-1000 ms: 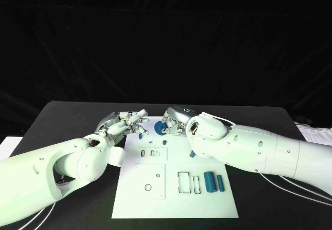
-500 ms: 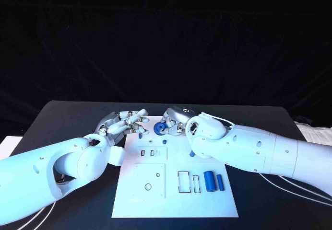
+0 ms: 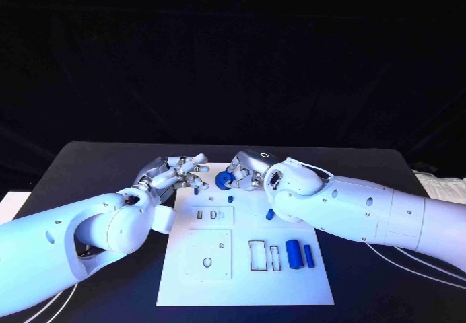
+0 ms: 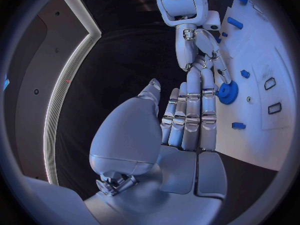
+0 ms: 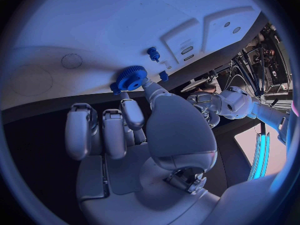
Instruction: Assemble the parts on the task board
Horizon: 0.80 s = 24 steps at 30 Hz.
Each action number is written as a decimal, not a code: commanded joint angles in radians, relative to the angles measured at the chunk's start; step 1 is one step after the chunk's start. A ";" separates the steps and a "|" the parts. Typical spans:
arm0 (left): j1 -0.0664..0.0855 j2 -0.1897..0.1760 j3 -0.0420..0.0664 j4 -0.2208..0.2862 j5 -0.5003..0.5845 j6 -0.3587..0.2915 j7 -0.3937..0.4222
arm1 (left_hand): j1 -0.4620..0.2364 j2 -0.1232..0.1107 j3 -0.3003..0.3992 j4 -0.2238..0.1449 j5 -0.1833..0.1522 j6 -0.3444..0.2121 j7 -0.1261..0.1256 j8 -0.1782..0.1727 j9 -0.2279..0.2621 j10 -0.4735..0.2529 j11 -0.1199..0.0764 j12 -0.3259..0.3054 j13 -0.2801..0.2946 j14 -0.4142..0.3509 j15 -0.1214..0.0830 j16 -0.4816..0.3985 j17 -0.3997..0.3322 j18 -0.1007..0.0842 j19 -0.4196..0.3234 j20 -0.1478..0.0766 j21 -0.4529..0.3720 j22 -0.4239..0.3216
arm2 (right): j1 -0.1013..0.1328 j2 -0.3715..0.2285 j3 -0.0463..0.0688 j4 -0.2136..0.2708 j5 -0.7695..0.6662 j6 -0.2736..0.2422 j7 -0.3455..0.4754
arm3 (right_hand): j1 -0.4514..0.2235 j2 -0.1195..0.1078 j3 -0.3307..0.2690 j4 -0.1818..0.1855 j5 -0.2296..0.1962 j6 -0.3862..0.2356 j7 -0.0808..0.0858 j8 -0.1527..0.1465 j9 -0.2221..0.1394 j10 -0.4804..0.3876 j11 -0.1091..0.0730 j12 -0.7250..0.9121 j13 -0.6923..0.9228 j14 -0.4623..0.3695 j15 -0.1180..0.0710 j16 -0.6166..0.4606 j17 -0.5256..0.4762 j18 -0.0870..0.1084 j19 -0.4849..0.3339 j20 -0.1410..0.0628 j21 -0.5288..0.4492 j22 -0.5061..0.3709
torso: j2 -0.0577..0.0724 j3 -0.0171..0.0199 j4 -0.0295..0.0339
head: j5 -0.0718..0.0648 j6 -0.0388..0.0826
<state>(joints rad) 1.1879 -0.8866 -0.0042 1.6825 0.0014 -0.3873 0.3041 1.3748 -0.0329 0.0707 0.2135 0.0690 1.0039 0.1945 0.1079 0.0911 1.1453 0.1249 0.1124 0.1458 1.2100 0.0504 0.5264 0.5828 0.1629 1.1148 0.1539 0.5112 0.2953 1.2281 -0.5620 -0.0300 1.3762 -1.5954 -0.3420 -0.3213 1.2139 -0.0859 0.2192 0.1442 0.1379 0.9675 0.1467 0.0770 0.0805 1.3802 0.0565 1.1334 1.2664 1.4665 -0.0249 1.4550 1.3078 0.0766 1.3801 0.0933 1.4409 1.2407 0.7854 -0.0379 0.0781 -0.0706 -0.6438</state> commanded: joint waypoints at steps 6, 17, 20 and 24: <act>0.001 0.001 0.001 0.004 -0.004 0.020 -0.006 | 0.003 0.009 -0.001 -0.003 -0.004 -0.007 0.001 -0.004 0.000 -0.010 0.000 -0.002 0.001 -0.004 0.001 -0.005 0.001 0.016 -0.008 -0.001 0.003 0.001 | 0.001 0.013 0.000 -0.015 0.073 0.052 0.013 | -0.019 0.005 -0.012 0.023 0.022 0.003 -0.003 0.000 0.002 0.007 0.000 0.003 0.001 0.070 0.007 0.003 0.099 -0.006 0.005 -0.003 0.002 -0.001 | 0.001 -0.0001 0.0034 | -0.003 -0.002; 0.001 0.003 0.001 0.002 -0.004 0.022 -0.010 | 0.007 0.012 0.000 -0.007 -0.004 -0.014 0.003 -0.007 -0.001 -0.017 0.003 -0.005 0.001 -0.005 0.003 -0.008 0.002 0.016 -0.011 0.001 0.003 0.003 | 0.001 0.027 0.000 -0.035 0.072 0.003 -0.007 | -0.010 0.006 -0.025 0.031 0.057 -0.015 0.003 -0.008 -0.001 -0.005 0.004 -0.013 -0.007 0.068 0.010 -0.001 0.095 -0.004 -0.003 -0.001 -0.003 -0.012 | 0.000 -0.0007 0.0030 | -0.008 -0.005; 0.001 0.003 0.001 0.002 -0.004 0.022 -0.011 | 0.008 0.014 0.001 -0.008 -0.003 -0.015 0.004 -0.008 -0.001 -0.018 0.003 -0.005 0.001 -0.005 0.003 -0.009 0.002 0.016 -0.011 0.001 0.003 0.003 | 0.001 0.024 0.000 -0.027 0.064 -0.047 -0.001 | -0.005 0.004 -0.028 0.032 0.068 -0.017 0.003 -0.008 0.000 -0.006 0.004 -0.014 -0.007 0.069 0.011 -0.001 0.097 -0.004 -0.003 0.000 -0.004 -0.013 | -0.001 -0.0007 0.0020 | -0.008 -0.002; 0.001 0.003 0.001 0.000 -0.004 0.025 -0.013 | 0.011 0.016 0.003 -0.010 -0.003 -0.017 0.005 -0.008 -0.001 -0.021 0.004 -0.006 0.001 -0.006 0.004 -0.010 0.002 0.016 -0.013 0.002 0.004 0.004 | 0.001 0.013 0.000 -0.010 0.057 -0.101 0.019 | 0.002 0.003 -0.030 0.031 0.080 -0.017 0.003 -0.007 0.000 -0.007 0.004 -0.014 -0.007 0.069 0.011 -0.001 0.097 -0.004 -0.002 0.000 -0.003 -0.011 | 0.000 0.0003 0.0030 | -0.009 0.000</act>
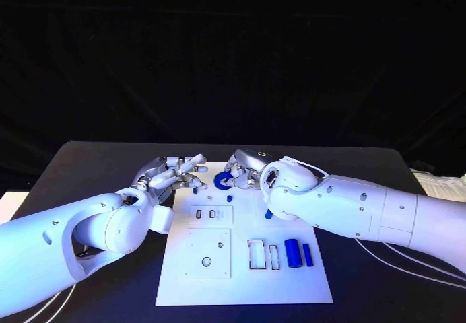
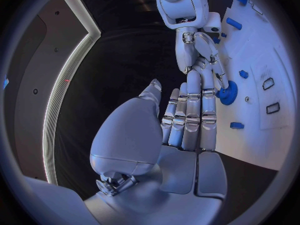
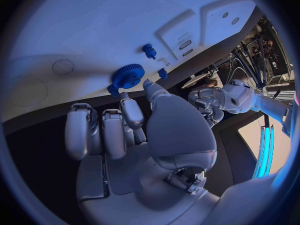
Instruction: Assemble the parts on the task board
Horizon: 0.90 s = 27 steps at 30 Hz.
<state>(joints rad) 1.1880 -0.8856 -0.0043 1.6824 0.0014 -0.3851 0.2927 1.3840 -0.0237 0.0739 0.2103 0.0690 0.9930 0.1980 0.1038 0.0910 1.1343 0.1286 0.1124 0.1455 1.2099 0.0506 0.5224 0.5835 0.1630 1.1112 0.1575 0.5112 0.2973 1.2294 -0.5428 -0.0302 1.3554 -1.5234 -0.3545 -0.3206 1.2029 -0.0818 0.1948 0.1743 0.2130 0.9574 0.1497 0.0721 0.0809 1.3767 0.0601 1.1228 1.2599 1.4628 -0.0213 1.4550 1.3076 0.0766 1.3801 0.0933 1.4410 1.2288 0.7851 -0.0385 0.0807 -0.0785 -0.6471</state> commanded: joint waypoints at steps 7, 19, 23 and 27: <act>0.001 -0.001 0.001 0.000 -0.004 0.025 -0.001 | 0.003 0.008 0.000 -0.008 -0.003 -0.007 0.002 -0.005 -0.001 -0.012 0.001 -0.007 0.002 -0.006 0.004 -0.006 0.002 0.016 -0.010 -0.001 0.004 0.002 | 0.001 -0.087 0.000 0.087 0.039 -0.290 0.133 | 0.028 0.001 -0.005 0.004 0.089 0.008 -0.004 0.007 0.004 0.001 -0.003 0.004 0.006 0.073 0.004 -0.001 0.099 -0.005 0.001 -0.002 -0.001 0.006 | -0.001 -0.0010 -0.0015 | -0.007 0.007; 0.001 -0.002 0.000 -0.007 -0.014 0.023 0.006 | 0.007 0.009 0.001 -0.011 -0.003 -0.007 0.002 -0.005 0.000 -0.013 0.001 -0.007 0.002 -0.007 0.004 -0.008 0.002 0.016 -0.011 -0.001 0.004 0.003 | 0.013 -0.347 0.003 0.165 0.330 -0.132 0.454 | 0.128 -0.017 0.005 -0.063 0.031 0.024 -0.006 0.016 0.009 0.003 -0.007 0.015 0.016 0.079 0.001 0.022 0.132 -0.008 0.005 -0.005 0.003 0.019 | -0.004 0.0047 -0.0206 | -0.011 0.024; 0.000 -0.001 0.000 -0.009 -0.015 0.026 0.009 | 0.011 0.010 0.003 -0.015 -0.003 -0.006 0.001 -0.003 0.000 -0.012 0.000 -0.006 0.003 -0.007 0.004 -0.009 0.002 0.017 -0.012 0.000 0.005 0.003 | 0.011 -0.399 0.003 0.128 0.412 -0.065 0.514 | 0.156 -0.024 0.006 -0.087 0.019 0.024 -0.005 0.015 0.009 0.008 -0.007 0.025 0.023 0.081 0.002 0.029 0.142 -0.010 0.010 -0.004 0.007 0.029 | -0.005 0.0081 -0.0241 | -0.019 0.028; 0.000 0.001 0.000 -0.011 -0.016 0.028 0.011 | 0.011 0.010 0.003 -0.015 -0.003 -0.006 0.001 -0.003 0.001 -0.012 0.000 -0.006 0.003 -0.007 0.004 -0.009 0.002 0.017 -0.012 0.000 0.005 0.003 | 0.005 -0.425 0.003 0.078 0.449 -0.031 0.548 | 0.163 -0.034 -0.001 -0.097 0.021 0.018 -0.016 0.010 0.007 0.016 -0.014 0.037 0.031 0.084 -0.003 0.037 0.154 -0.012 0.017 -0.006 0.013 0.042 | -0.005 0.0111 -0.0271 | -0.024 0.029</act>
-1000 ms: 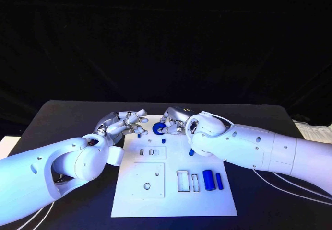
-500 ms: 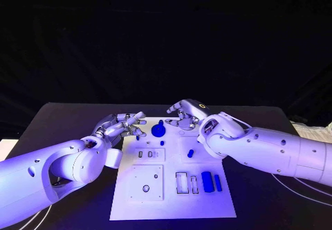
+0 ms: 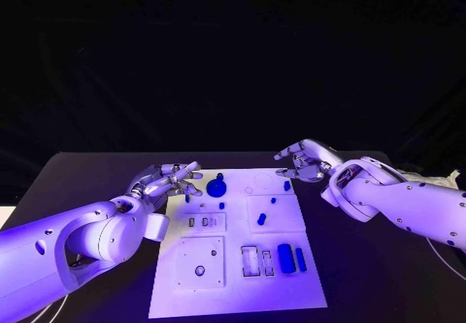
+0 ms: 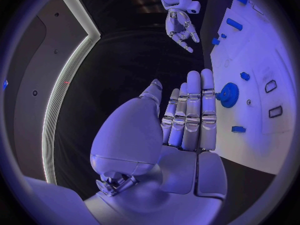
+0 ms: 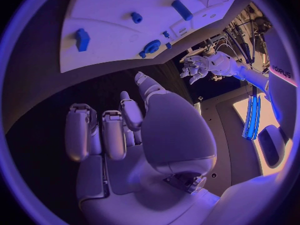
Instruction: Assemble the parts on the task board
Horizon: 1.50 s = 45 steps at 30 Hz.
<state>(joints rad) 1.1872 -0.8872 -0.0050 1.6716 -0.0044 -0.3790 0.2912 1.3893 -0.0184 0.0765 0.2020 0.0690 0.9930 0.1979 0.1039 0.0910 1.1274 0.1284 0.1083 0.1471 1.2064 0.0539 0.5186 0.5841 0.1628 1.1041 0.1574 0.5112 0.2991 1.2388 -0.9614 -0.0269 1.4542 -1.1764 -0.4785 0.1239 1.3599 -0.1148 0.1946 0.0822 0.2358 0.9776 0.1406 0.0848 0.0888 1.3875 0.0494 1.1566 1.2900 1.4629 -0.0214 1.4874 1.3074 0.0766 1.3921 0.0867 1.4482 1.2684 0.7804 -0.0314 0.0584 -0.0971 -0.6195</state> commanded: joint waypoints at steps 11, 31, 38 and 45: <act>-0.002 0.006 0.000 -0.009 -0.010 0.024 0.012 | 0.008 0.006 0.001 -0.008 -0.003 -0.004 0.001 -0.002 0.001 -0.005 0.000 -0.002 0.001 -0.004 0.000 -0.005 0.002 0.017 -0.006 0.000 0.005 0.002 | -0.052 -0.006 -0.001 -0.110 0.105 0.121 0.127 | 0.011 -0.007 -0.024 -0.017 -0.003 -0.047 0.013 -0.021 -0.010 0.002 0.012 -0.004 -0.003 0.083 0.008 0.003 0.153 -0.012 0.002 0.006 0.006 0.001 | 0.000 0.0055 -0.0006 | -0.023 0.006; -0.003 0.003 0.000 -0.013 -0.010 0.030 0.003 | 0.016 0.011 0.007 -0.014 -0.003 -0.005 0.001 -0.002 0.002 -0.006 0.000 -0.002 0.002 -0.004 0.000 -0.007 0.003 0.018 -0.008 0.000 0.006 0.004 | -0.096 0.044 0.000 -0.177 0.048 0.134 0.120 | 0.019 0.012 -0.033 -0.023 -0.002 -0.046 0.015 -0.009 -0.008 0.002 0.014 -0.002 -0.001 0.083 0.011 0.004 0.156 -0.012 0.001 0.011 0.007 0.002 | 0.000 0.0036 -0.0013 | -0.015 -0.002; -0.003 0.003 0.000 -0.013 -0.010 0.034 0.003 | 0.018 0.012 0.008 -0.016 -0.003 -0.005 0.001 -0.002 0.002 -0.006 0.000 -0.002 0.002 -0.004 0.000 -0.008 0.003 0.018 -0.008 0.000 0.007 0.004 | -0.097 0.059 0.000 -0.193 0.047 0.135 0.110 | 0.031 0.042 -0.022 -0.031 -0.032 -0.016 0.012 0.006 -0.001 0.008 0.011 0.007 0.006 0.084 0.009 0.009 0.162 -0.013 0.005 0.010 0.011 0.010 | 0.000 0.0034 -0.0007 | -0.019 -0.008; -0.003 0.003 0.000 -0.014 -0.011 0.035 0.003 | 0.020 0.012 0.009 -0.017 -0.003 -0.005 0.001 -0.002 0.002 -0.006 0.000 -0.002 0.002 -0.004 0.000 -0.008 0.003 0.018 -0.008 0.000 0.007 0.004 | -0.097 0.072 0.000 -0.203 0.044 0.139 0.101 | 0.035 0.070 -0.005 -0.037 -0.063 0.027 0.003 0.020 0.005 0.018 0.004 0.025 0.018 0.086 0.004 0.014 0.170 -0.016 0.014 0.006 0.017 0.024 | -0.001 0.0042 -0.0027 | -0.012 -0.009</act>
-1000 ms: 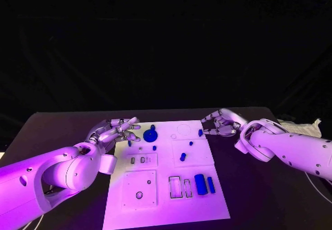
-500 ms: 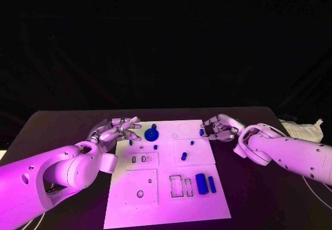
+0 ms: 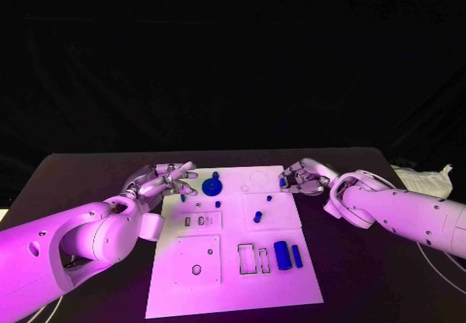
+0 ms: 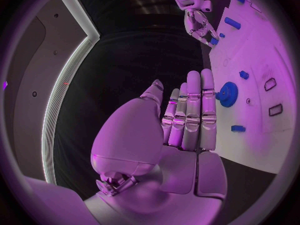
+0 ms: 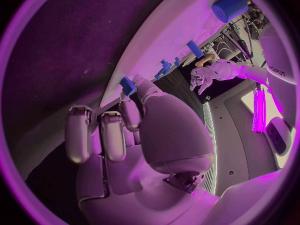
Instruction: Assemble the parts on the task board
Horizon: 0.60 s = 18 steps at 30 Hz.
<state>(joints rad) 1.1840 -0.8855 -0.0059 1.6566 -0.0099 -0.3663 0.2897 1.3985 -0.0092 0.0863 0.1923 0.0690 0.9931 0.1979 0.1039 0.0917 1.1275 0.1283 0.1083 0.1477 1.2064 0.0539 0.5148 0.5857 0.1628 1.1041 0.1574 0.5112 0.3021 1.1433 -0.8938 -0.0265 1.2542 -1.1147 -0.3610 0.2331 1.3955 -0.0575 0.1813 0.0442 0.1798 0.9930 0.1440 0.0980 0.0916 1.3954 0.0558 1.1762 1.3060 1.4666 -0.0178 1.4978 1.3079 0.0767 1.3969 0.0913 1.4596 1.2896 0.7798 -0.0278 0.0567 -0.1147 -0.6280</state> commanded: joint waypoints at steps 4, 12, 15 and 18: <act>0.000 0.002 0.001 0.001 -0.005 0.023 0.004 | 0.012 0.003 0.000 -0.009 -0.003 -0.005 0.001 -0.002 0.001 -0.006 0.000 -0.002 0.001 -0.004 0.000 -0.004 0.001 0.018 -0.008 0.000 0.007 0.001 | -0.002 0.010 0.000 -0.009 -0.024 0.024 -0.014 | -0.002 0.024 0.017 -0.001 -0.019 0.040 -0.009 0.016 0.006 0.012 -0.009 0.009 0.005 0.083 -0.005 0.006 0.172 -0.017 0.011 -0.002 0.008 0.007 | 0.000 0.0001 -0.0004 | 0.002 -0.004; 0.000 0.001 0.001 0.002 -0.005 0.023 0.003 | 0.014 0.004 0.002 -0.010 -0.003 -0.005 0.001 -0.001 0.001 -0.006 0.000 -0.002 0.001 -0.004 -0.001 -0.005 0.002 0.018 -0.009 0.000 0.007 0.002 | -0.002 0.013 0.000 -0.014 -0.031 0.022 -0.021 | -0.001 0.034 0.027 -0.007 -0.030 0.066 -0.018 0.021 0.009 0.014 -0.017 0.012 0.007 0.084 -0.012 0.006 0.173 -0.017 0.012 -0.008 0.009 0.010 | 0.000 0.0007 -0.0011 | -0.001 -0.006; 0.000 0.000 0.001 0.002 -0.006 0.024 0.002 | 0.014 0.004 0.002 -0.010 -0.003 -0.005 0.001 -0.001 0.001 -0.006 0.000 -0.002 0.001 -0.004 -0.001 -0.005 0.002 0.018 -0.009 0.000 0.007 0.002 | -0.002 0.014 0.000 -0.015 -0.031 0.021 -0.022 | -0.001 0.036 0.029 -0.008 -0.031 0.069 -0.019 0.021 0.009 0.014 -0.018 0.011 0.007 0.084 -0.013 0.006 0.174 -0.017 0.013 -0.009 0.010 0.011 | 0.000 0.0006 -0.0009 | -0.001 -0.007; 0.000 0.000 0.001 0.003 -0.006 0.024 0.001 | 0.014 0.004 0.002 -0.010 -0.003 -0.005 0.001 -0.001 0.001 -0.006 0.000 -0.002 0.001 -0.004 -0.001 -0.005 0.002 0.018 -0.009 0.000 0.007 0.002 | -0.002 0.015 0.000 -0.015 -0.033 0.018 -0.025 | 0.000 0.041 0.034 -0.011 -0.036 0.078 -0.022 0.023 0.010 0.015 -0.020 0.012 0.008 0.084 -0.015 0.007 0.174 -0.017 0.013 -0.011 0.010 0.011 | 0.000 0.0006 -0.0007 | -0.002 -0.007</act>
<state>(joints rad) 1.1839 -0.8866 -0.0059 1.6570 -0.0108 -0.3629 0.2887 1.4027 -0.0050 0.0888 0.1898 0.0690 0.9931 0.1979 0.1039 0.0915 1.1275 0.1284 0.1083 0.1476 1.2065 0.0539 0.5148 0.5855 0.1628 1.1041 0.1574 0.5150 0.3031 1.1433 -0.8812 -0.0255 1.2397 -1.1297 -0.3572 0.2188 1.3955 -0.0284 0.2117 0.0332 0.1469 1.0626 0.1212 0.1155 0.1005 1.3983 0.0526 1.1840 1.3115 1.4668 -0.0254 1.4977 1.3077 0.0767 1.4083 0.0871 1.4643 1.2993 0.7795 -0.0272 0.0558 -0.1156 -0.6348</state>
